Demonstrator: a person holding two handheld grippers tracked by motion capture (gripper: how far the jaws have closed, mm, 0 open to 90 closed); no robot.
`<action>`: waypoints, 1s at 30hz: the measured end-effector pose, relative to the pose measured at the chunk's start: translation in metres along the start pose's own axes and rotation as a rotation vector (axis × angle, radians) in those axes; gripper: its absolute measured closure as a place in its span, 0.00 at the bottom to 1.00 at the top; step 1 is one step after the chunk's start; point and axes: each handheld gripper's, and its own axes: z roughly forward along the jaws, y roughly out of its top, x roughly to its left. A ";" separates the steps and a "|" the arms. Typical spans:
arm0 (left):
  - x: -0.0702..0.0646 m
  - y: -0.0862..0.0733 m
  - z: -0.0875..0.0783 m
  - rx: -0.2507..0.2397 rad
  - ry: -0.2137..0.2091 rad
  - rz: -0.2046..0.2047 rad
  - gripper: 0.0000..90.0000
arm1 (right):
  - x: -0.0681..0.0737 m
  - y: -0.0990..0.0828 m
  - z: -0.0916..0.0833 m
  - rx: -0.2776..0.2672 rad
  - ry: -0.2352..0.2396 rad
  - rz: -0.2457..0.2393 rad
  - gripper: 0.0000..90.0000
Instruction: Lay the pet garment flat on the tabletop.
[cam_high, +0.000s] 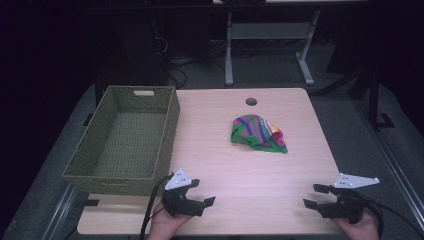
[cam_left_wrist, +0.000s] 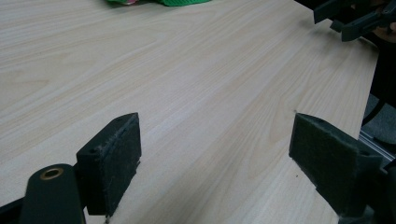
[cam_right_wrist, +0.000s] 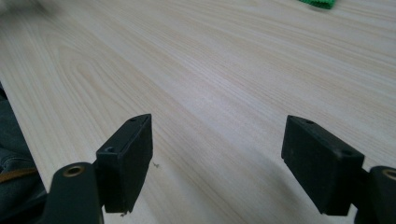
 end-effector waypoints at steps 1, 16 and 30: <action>0.000 0.000 0.000 0.001 0.001 -0.001 0.18 | 0.000 0.001 0.001 0.001 0.000 0.000 0.27; 0.000 -0.001 -0.002 -0.003 0.000 0.002 0.18 | 0.002 0.025 0.006 0.025 0.058 -0.035 0.21; 0.003 -0.001 -0.003 -0.005 0.003 0.000 0.18 | -0.010 0.062 0.016 0.079 0.143 -0.068 0.21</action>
